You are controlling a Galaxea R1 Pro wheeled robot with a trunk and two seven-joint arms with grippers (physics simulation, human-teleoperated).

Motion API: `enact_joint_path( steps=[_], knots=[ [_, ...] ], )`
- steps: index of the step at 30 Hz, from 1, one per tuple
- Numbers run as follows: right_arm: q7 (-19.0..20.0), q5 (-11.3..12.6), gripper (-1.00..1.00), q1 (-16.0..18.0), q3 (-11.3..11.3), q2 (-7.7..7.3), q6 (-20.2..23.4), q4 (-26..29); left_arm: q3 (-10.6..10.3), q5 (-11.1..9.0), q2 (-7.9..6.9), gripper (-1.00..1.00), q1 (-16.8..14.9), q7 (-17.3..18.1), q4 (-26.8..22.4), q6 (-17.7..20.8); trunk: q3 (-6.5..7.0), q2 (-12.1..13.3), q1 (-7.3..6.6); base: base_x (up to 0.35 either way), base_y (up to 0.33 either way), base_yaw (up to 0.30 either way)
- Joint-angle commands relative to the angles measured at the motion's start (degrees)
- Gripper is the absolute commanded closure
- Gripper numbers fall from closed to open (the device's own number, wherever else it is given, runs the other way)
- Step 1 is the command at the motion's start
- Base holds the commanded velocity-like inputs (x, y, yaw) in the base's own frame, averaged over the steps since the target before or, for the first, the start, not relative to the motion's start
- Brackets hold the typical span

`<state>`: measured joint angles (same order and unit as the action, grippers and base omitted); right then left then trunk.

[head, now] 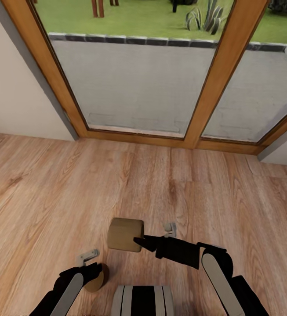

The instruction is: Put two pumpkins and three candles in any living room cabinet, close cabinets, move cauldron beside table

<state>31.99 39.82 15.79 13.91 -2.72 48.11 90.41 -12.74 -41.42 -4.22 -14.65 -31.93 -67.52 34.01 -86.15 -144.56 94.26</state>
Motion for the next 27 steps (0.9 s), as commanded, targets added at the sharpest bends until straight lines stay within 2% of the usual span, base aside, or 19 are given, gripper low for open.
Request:
enact_joint_path(
  steps=[1,9,13,16,24,27],
  knots=[
    [0.1,0.3,1.0,0.0,-0.1,-0.03,0.3,0.0,-0.2,-0.6,-0.05,-1.0,0.0,-0.6,-0.1,0.0,-0.26,0.0,0.01,0.0,0.0,0.0],
    [0.2,0.3,1.0,0.0,-0.2,-0.02,0.3,0.0,-0.4,-0.5,0.09,-1.0,0.0,-0.5,0.7,0.0,-1.81,-0.1,0.19,0.0,0.0,0.0],
    [0.1,0.3,1.0,0.0,-0.2,-0.01,0.3,0.0,-3.5,-0.5,0.4,-1.0,0.0,-0.5,0.7,-0.8,-1.81,-0.1,0.19,0.0,0.0,0.0],
    [0.1,0.3,1.0,0.0,-0.2,-0.01,0.3,0.0,-4.3,-0.5,0.43,-1.0,0.0,-0.5,0.7,-1.9,-1.81,-0.1,0.19,0.0,0.0,0.0],
    [0.1,0.2,1.0,0.0,-0.2,0.0,0.2,0.0,-4.7,-0.5,0.36,-1.0,0.0,-0.5,0.7,-2.4,-1.81,-0.1,0.19,0.0,0.0,0.0],
    [0.1,0.1,1.0,0.0,-0.2,0.0,0.2,-0.1,-4.7,-0.4,0.35,-1.0,0.0,-0.5,0.8,-2.4,-2.48,-0.2,0.27,0.0,0.0,0.0]
  ],
)
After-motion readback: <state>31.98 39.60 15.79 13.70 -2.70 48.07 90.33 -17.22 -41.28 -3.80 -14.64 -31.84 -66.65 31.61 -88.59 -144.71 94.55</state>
